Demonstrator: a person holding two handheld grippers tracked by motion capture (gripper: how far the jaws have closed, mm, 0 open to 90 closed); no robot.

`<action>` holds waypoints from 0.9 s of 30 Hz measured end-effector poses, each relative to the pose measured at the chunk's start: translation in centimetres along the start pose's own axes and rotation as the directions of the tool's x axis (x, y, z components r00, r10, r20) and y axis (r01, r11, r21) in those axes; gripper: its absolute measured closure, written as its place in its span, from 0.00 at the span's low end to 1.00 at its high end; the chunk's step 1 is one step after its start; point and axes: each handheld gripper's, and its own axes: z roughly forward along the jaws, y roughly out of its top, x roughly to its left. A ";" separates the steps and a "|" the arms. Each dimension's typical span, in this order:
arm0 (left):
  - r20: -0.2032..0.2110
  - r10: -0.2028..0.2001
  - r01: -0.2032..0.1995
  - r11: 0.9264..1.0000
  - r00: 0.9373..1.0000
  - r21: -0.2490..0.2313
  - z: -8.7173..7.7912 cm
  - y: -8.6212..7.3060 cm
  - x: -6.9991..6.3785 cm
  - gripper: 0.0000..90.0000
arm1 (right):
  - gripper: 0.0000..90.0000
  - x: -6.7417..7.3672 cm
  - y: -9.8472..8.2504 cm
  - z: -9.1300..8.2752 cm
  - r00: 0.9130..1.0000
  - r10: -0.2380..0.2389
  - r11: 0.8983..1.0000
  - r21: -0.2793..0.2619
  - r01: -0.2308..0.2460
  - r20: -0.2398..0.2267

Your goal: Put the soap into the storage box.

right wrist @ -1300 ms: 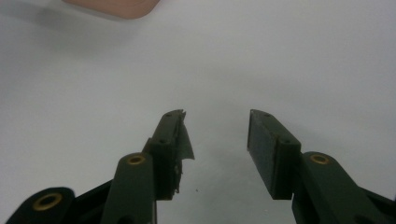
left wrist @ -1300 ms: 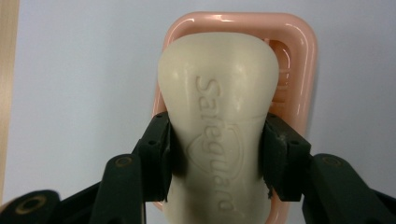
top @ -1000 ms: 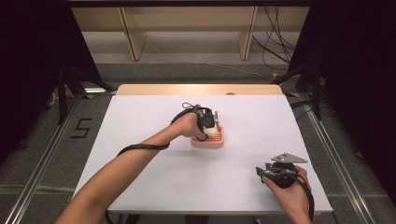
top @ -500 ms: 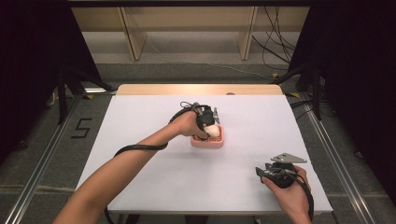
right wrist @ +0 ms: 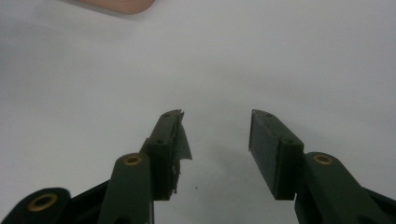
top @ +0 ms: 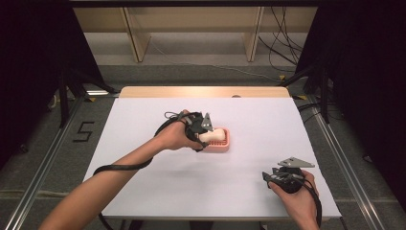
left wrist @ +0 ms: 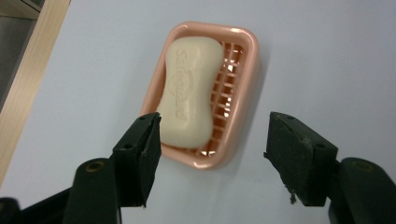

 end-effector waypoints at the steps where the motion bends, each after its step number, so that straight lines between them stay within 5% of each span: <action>1: -0.002 -0.007 0.007 1.000 1.000 -0.003 -0.2 -0.4 -0.1 0.39 | 0.61 0.1 0.0 -0.1 1.000 0.022 1.000 0.005 -0.022 -0.009; 7: -0.017 -0.052 0.052 0.998 0.998 -0.018 -1.2 -3.5 -1.7 0.39 | 0.61 0.3 0.1 -0.1 1.000 0.015 1.000 0.005 -0.015 -0.015; 9: -0.019 -0.070 0.069 0.997 0.997 -0.022 -1.4 -4.5 -2.2 0.39 | 0.61 0.7 0.1 -0.3 0.998 0.066 0.997 0.039 -0.065 -0.008; 14: -0.021 -0.107 0.107 0.994 0.994 -0.030 -1.5 -7.0 -3.6 0.38 | 0.60 0.4 0.1 0.0 1.000 0.018 1.000 0.019 -0.018 -0.004; 20: -0.035 -0.146 0.144 0.989 0.989 -0.043 -1.9 -10.5 -5.3 0.38 | 0.60 0.5 0.2 -0.1 0.999 0.039 0.999 0.026 -0.039 -0.010; 22: -0.016 -0.160 0.159 0.987 0.987 -0.030 -2.1 -11.6 -5.7 0.38 | 0.60 0.5 0.2 0.1 0.999 0.037 0.999 0.033 -0.036 -0.020; 24: -0.018 -0.170 0.170 0.985 0.985 -0.019 -2.4 -12.8 -6.2 0.38 | 0.59 0.3 0.1 0.2 1.000 -0.014 1.000 0.020 0.014 -0.006; 25: -0.025 -0.180 0.180 0.984 0.983 -0.021 -2.5 -13.3 -6.4 0.38 | 0.59 0.7 0.1 0.3 0.999 0.034 0.999 0.025 -0.033 -0.018; 26: -0.017 -0.187 0.186 0.982 0.982 -0.012 -2.8 -14.0 -6.8 0.38 | 0.59 0.4 0.2 0.4 1.000 -0.007 1.000 0.013 0.007 -0.014; 27: -0.013 -0.198 0.198 0.980 0.980 -0.020 -3.0 -14.5 -7.1 0.38 | 0.59 0.5 0.2 0.4 1.000 0.007 1.000 0.020 -0.007 -0.021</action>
